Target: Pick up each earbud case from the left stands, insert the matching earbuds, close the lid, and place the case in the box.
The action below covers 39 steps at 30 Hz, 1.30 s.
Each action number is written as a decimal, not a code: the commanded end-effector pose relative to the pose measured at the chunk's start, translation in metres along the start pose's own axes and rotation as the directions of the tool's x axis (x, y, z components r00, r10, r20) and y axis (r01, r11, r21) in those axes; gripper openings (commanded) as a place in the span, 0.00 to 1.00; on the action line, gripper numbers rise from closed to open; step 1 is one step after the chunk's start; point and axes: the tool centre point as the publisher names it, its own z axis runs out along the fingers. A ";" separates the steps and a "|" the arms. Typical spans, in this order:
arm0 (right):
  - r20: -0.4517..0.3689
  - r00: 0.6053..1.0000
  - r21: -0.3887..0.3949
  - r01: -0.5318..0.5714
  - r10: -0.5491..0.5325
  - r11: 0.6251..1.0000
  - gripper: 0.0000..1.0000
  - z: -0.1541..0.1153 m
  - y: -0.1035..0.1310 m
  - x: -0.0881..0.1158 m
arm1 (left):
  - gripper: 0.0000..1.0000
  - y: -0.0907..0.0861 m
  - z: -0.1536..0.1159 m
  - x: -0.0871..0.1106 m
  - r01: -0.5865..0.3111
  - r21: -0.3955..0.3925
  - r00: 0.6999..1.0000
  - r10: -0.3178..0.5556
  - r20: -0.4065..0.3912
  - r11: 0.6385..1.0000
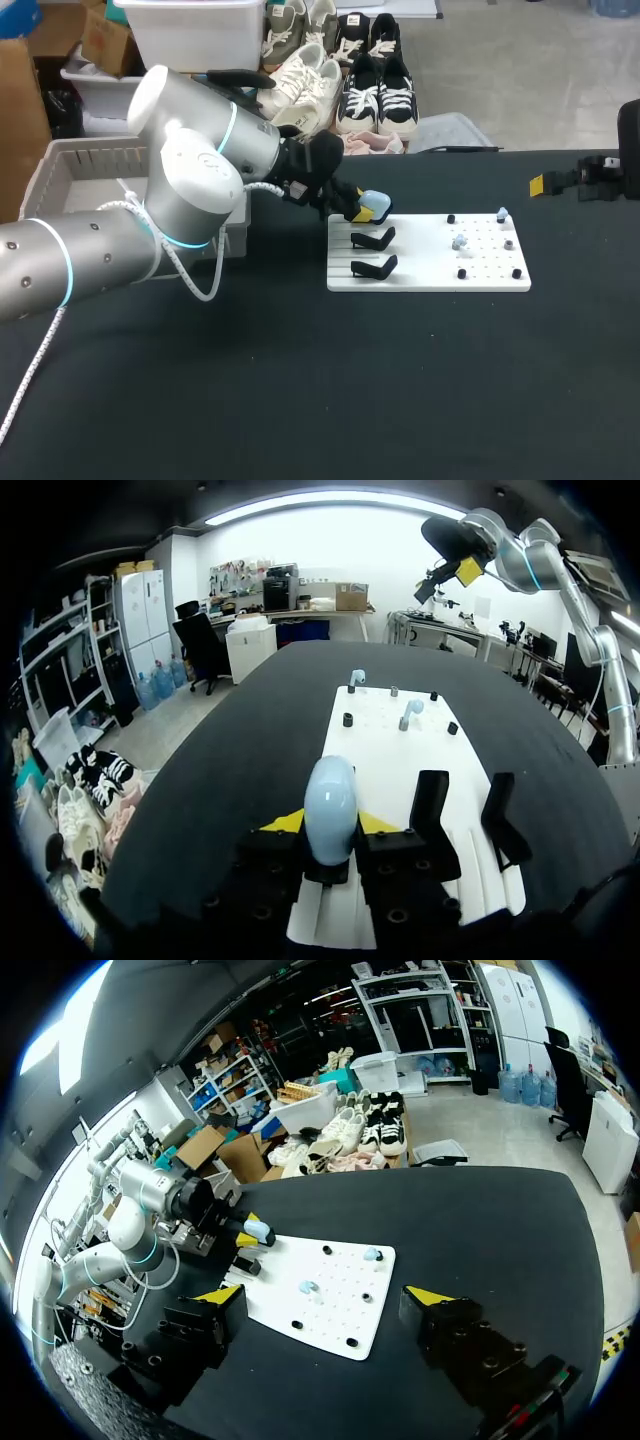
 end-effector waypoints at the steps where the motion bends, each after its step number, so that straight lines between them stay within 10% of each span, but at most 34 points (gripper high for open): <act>1: -0.001 1.000 -0.007 0.002 -0.002 1.000 1.00 0.000 -0.002 0.000 | 0.16 0.002 0.001 0.001 -0.002 0.006 1.000 0.002 0.002 1.000; 3: -0.001 1.000 -0.007 0.002 -0.002 1.000 1.00 0.000 -0.002 0.000 | 0.00 0.002 0.001 0.000 -0.004 0.007 1.000 0.004 0.003 1.000; 19: -0.001 1.000 -0.007 0.002 -0.002 1.000 1.00 0.000 -0.002 0.000 | 0.00 0.003 -0.022 -0.012 -0.011 -0.050 1.000 0.012 0.023 0.999; 39: -0.175 0.958 -0.092 0.216 -0.229 0.972 1.00 0.050 0.038 -0.051 | 0.00 -0.001 -0.044 -0.102 -0.105 -0.095 0.994 0.108 0.031 0.990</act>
